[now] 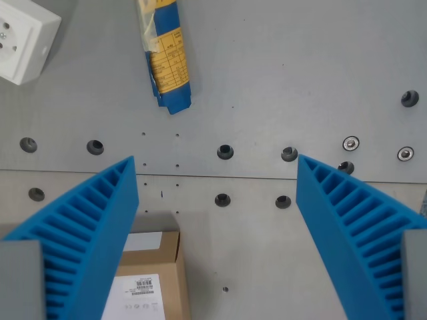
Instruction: Pick up the blue bag
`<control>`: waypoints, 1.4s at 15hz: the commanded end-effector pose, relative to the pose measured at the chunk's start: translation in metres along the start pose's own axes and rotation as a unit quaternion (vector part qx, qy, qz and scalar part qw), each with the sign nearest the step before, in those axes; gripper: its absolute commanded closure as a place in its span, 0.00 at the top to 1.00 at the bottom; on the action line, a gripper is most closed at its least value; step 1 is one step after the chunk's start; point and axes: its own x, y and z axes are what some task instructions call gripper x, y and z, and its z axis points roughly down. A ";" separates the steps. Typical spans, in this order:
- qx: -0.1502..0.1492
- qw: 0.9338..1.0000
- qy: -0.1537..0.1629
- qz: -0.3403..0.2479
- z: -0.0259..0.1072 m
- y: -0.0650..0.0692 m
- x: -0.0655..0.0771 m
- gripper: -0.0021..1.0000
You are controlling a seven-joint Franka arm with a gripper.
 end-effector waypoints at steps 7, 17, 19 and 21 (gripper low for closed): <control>0.000 1.000 0.007 0.000 0.004 -0.002 0.002 1.00; -0.001 0.999 0.039 0.006 0.052 -0.018 0.023 1.00; 0.000 0.999 0.045 0.008 0.062 -0.021 0.027 1.00; 0.000 0.999 0.049 0.006 0.071 -0.025 0.032 1.00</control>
